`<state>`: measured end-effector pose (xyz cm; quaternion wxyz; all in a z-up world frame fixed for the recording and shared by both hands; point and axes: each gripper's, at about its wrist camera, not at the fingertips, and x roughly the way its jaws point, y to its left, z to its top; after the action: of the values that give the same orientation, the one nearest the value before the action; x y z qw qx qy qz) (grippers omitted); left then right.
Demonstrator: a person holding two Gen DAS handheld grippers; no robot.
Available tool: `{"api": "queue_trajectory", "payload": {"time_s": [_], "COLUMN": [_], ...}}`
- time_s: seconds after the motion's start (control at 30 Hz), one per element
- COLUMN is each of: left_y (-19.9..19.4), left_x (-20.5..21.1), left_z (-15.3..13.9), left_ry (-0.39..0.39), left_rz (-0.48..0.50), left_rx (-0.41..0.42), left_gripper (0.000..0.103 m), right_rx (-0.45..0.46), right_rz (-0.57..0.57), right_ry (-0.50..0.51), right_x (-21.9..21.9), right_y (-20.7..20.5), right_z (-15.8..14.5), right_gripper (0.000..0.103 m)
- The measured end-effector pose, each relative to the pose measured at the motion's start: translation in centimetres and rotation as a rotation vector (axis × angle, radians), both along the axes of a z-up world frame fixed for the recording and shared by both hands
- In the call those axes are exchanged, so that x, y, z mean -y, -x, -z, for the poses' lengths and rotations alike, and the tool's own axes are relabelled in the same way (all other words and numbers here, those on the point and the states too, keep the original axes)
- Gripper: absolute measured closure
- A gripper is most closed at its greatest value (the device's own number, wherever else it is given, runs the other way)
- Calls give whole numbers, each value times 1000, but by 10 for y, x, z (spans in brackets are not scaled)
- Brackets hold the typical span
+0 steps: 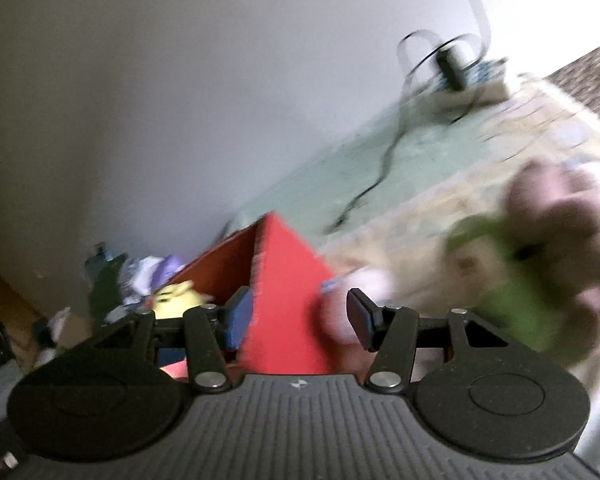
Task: Organize objects
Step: 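Move the right gripper to the pink-brown teddy bear and grasp it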
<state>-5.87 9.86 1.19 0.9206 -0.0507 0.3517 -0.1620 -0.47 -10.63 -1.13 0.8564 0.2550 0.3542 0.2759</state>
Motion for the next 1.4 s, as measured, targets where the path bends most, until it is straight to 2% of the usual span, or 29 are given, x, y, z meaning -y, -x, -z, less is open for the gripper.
{"api": "queue_trajectory", "payload": {"time_s": [0.17, 0.27, 0.47, 0.57, 0.87, 1.03, 1.1, 1.17, 1.2, 1.27, 1.33, 1.4], "left_y": [-29, -43, -63, -75, -97, -109, -114, -120, -123, -128, -132, -134], "left_x": [49, 77, 128, 142, 171, 177, 175, 173, 173, 173, 173, 174], "left_z": [15, 24, 36, 42, 73, 84, 88, 91, 93, 96, 99, 102], "left_ry": [65, 102, 62, 76, 167, 193, 210, 221, 224, 224, 222, 227], "left_rz": [103, 136, 168, 187, 229, 239, 241, 242, 240, 241, 241, 252], "left_rx": [-69, -108, -131, -159, -278, -307, -319, -330, -336, -348, -354, -357], "left_gripper": [6, 2, 2, 2, 2, 3, 6, 17, 18, 20, 21, 22], "right_rx": [36, 43, 40, 27, -31, -68, -84, -105, -118, -117, -118, -135], "right_rz": [81, 118, 166, 160, 88, 44, 16, -24, -44, -58, -61, -58], "right_ry": [94, 127, 168, 179, 202, 191, 168, 151, 149, 168, 181, 153], "right_x": [52, 77, 108, 117, 126, 129, 129, 126, 123, 118, 118, 124], "right_y": [3, 3, -9, -16, -42, -60, -67, -72, -75, -78, -79, -79], "right_z": [2, 6, 15, 22, 46, 57, 60, 64, 67, 69, 71, 72], "right_gripper": [47, 47, 47, 47, 46, 47, 48, 48, 48, 57, 61, 63]}}
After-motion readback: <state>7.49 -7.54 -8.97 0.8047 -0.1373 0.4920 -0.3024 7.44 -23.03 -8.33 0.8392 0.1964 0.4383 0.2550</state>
